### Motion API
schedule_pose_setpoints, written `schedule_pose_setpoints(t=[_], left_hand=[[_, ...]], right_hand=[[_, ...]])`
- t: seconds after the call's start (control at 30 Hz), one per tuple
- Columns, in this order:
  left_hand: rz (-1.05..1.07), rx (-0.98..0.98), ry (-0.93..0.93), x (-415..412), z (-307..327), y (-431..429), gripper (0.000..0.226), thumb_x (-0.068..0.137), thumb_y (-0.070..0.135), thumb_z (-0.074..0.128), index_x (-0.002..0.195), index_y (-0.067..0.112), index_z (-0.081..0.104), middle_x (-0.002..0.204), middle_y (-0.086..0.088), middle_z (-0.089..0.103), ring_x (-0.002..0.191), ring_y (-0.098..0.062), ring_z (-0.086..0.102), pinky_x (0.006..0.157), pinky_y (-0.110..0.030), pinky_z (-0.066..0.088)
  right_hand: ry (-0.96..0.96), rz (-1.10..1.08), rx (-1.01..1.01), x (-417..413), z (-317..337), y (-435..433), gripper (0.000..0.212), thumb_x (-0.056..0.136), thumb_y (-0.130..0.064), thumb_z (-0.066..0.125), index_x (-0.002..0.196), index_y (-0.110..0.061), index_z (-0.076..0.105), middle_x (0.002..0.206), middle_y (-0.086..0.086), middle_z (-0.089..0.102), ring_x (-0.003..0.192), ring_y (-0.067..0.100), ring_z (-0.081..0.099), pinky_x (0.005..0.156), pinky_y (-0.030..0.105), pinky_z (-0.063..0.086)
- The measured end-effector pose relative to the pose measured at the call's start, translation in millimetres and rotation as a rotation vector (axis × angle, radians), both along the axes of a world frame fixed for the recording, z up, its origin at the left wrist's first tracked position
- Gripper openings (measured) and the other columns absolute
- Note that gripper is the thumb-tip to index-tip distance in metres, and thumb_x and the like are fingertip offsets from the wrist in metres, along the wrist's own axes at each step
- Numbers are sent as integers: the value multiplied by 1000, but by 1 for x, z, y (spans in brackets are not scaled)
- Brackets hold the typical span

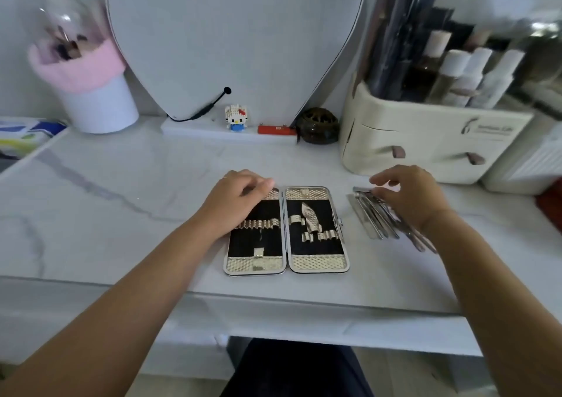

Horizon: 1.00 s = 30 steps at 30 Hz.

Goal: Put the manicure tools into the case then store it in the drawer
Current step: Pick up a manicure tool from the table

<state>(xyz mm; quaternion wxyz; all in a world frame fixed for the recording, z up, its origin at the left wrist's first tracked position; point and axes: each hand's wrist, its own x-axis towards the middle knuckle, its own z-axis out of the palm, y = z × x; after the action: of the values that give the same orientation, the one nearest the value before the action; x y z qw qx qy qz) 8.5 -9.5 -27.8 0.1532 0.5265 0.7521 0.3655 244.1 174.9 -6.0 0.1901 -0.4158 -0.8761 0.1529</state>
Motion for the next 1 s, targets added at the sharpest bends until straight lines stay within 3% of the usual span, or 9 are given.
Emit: schedule_pose_setpoints(t=[0.17,0.27,0.33,0.43,0.57,0.7,0.87,1.0], left_hand=[[2,14,-60,-2,2,0,48,94,51,34,107,21,69,109,8,63,97,-3,54,76,-11,33],[-1,23,-89,-4,1,1,48,93,52,33,108,24,69,109,11,63,97,6,52,78,-10,32],[6,40,-103,-4,1,2,50,91,54,33,108,23,69,109,11,63,97,10,50,79,-9,32],[44,105,-96,-3,0,2,47,90,53,38,110,23,67,113,11,63,106,1,52,90,-17,38],[-43,167,-106,15,18,9,34,91,42,52,118,26,64,112,16,63,107,2,54,91,-15,39],[-86,130,-296,33,29,24,32,84,34,67,115,26,66,99,11,71,91,-2,65,84,-17,49],[-50,138,-517,27,24,27,20,81,12,72,100,19,72,81,-1,75,73,-9,72,75,-17,54],[-2,150,-500,24,19,26,20,79,12,74,94,24,73,82,-2,75,74,-15,72,76,-21,56]], right_hand=[[-136,-6,13,-4,0,12,12,83,-22,64,92,-22,73,98,-1,69,99,25,57,94,39,41],[-178,17,31,-7,1,15,10,83,-23,64,90,-23,72,94,-2,69,96,23,58,95,42,40],[-180,26,36,-8,1,15,10,84,-23,63,89,-23,71,91,-2,68,96,25,57,94,43,40],[-71,39,77,-7,8,5,9,84,-22,64,91,-20,69,87,-5,62,94,23,57,90,43,44],[130,202,67,-26,22,-36,11,83,-20,67,93,-18,68,85,-7,62,81,9,56,73,12,41],[224,282,-34,-54,16,-57,11,81,-20,69,91,-20,68,81,-10,60,76,0,56,68,3,40],[290,285,-169,-66,11,-54,10,78,-19,73,87,-20,69,79,-11,61,73,-1,57,69,8,47],[337,276,-269,-73,5,-55,8,78,-17,73,84,-20,69,73,-7,63,69,7,58,70,22,51]])
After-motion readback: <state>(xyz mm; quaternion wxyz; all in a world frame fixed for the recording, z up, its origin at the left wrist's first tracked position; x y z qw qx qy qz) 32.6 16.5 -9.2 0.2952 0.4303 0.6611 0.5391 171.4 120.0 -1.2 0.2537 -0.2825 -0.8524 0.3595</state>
